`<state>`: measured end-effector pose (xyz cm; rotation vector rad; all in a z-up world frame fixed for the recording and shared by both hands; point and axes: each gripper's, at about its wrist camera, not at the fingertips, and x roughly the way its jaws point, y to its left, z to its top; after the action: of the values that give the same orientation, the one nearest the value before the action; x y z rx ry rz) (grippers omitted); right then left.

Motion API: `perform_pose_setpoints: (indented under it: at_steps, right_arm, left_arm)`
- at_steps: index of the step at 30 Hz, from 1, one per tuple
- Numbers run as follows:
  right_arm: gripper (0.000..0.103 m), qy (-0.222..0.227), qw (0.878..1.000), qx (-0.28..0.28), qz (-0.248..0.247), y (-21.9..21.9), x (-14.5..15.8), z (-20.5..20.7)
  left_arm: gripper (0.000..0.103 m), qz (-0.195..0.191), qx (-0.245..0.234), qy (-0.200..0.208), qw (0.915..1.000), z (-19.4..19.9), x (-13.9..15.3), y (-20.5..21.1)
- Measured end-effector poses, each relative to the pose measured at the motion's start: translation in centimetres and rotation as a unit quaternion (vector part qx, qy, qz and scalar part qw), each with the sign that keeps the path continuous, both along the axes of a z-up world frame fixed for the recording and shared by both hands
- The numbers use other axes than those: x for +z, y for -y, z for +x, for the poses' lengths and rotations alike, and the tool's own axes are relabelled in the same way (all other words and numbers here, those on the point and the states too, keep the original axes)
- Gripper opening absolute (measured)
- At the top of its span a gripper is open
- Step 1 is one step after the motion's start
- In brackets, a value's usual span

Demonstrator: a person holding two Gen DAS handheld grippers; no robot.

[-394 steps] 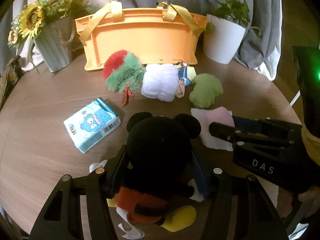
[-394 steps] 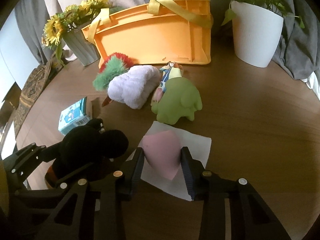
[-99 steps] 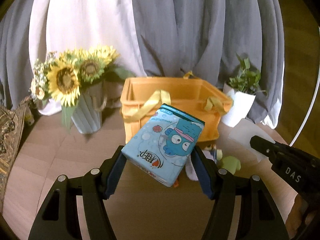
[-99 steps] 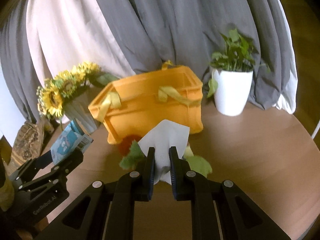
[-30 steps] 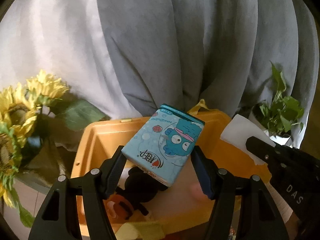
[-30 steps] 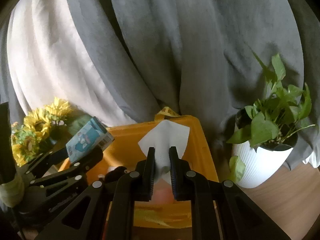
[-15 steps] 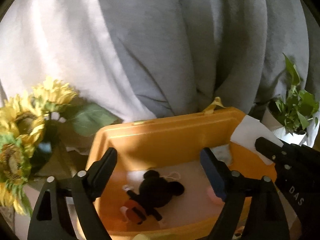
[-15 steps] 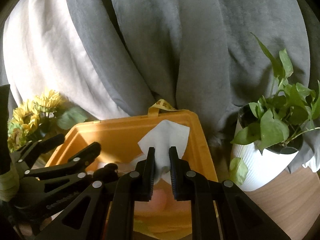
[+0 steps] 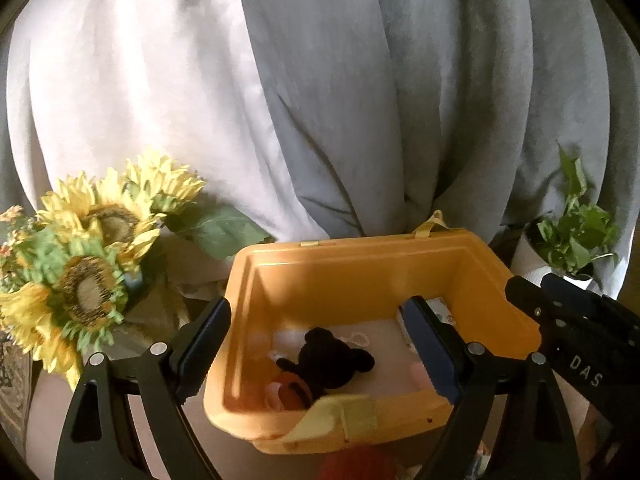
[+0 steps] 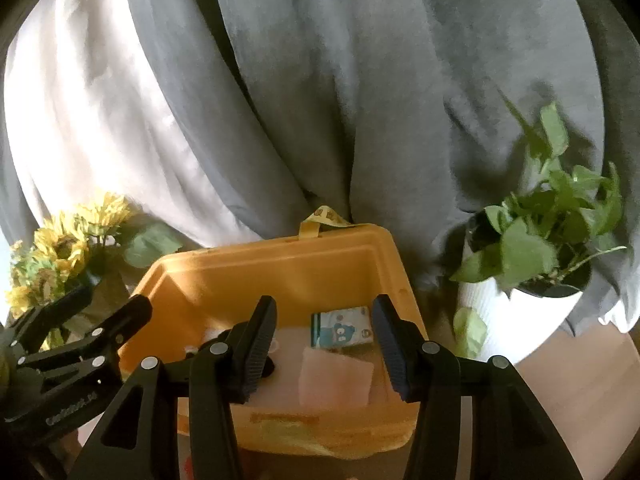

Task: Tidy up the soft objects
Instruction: 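Withdraw both tools from the crate toward the remaining soft toys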

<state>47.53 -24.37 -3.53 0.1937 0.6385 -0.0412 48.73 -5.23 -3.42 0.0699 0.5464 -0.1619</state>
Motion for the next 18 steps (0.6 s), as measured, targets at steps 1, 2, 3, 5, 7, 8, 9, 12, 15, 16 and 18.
perform_pose_setpoints:
  at_steps: [1, 2, 3, 5, 7, 8, 9, 12, 15, 16, 18]
  right_arm:
    - [0.053, 0.001, 1.000, -0.002, 0.000, 0.0, 0.2, -0.3]
    - [0.056, 0.003, 1.000, -0.007, -0.001, 0.0, 0.4, -0.9]
    - [0.057, 0.006, 1.000, -0.012, -0.002, 0.0, 0.7, -1.2]
    - [0.058, 0.013, 1.000, -0.019, -0.005, -0.1, 1.2, -2.3]
    - [0.058, 0.017, 1.000, -0.024, -0.007, -0.3, 1.7, -3.1]
    - [0.060, 0.019, 0.999, -0.027, -0.008, -0.4, 1.9, -3.6]
    - [0.061, 0.021, 0.999, -0.032, -0.009, -0.4, 2.1, -4.2]
    - [0.063, 0.027, 0.999, -0.044, -0.013, -0.6, 2.6, -5.7]
    - [0.064, 0.028, 0.998, -0.054, -0.011, -0.8, 3.0, -7.0]
    - [0.064, 0.029, 0.998, -0.057, -0.011, -0.9, 3.0, -7.5]
    - [0.064, 0.030, 0.998, -0.060, -0.014, -1.1, 3.1, -8.2]
  left_arm:
    - [0.089, -0.001, -0.001, 0.001, 1.0000, -0.4, 0.1, -0.1]
    - [0.089, -0.001, -0.003, 0.003, 1.0000, -0.8, 0.3, -0.2]
    - [0.089, -0.003, -0.005, 0.006, 1.0000, -1.3, 0.5, -0.3]
    - [0.089, -0.006, -0.008, 0.011, 0.9999, -2.1, 0.7, -0.5]
    - [0.089, -0.007, -0.012, 0.016, 0.9998, -3.0, 1.0, -0.7]
    - [0.089, -0.007, -0.013, 0.017, 0.9997, -3.3, 1.0, -0.8]
    - [0.090, -0.008, -0.015, 0.019, 0.9997, -3.7, 1.1, -0.9]
    - [0.090, -0.010, -0.018, 0.022, 0.9995, -4.8, 1.4, -1.2]
    - [0.090, -0.014, -0.023, 0.024, 0.9993, -5.9, 1.4, -1.6]
    - [0.090, -0.014, -0.023, 0.025, 0.9993, -6.3, 1.4, -1.8]
    - [0.090, -0.015, -0.022, 0.028, 0.9992, -7.1, 1.3, -2.0]
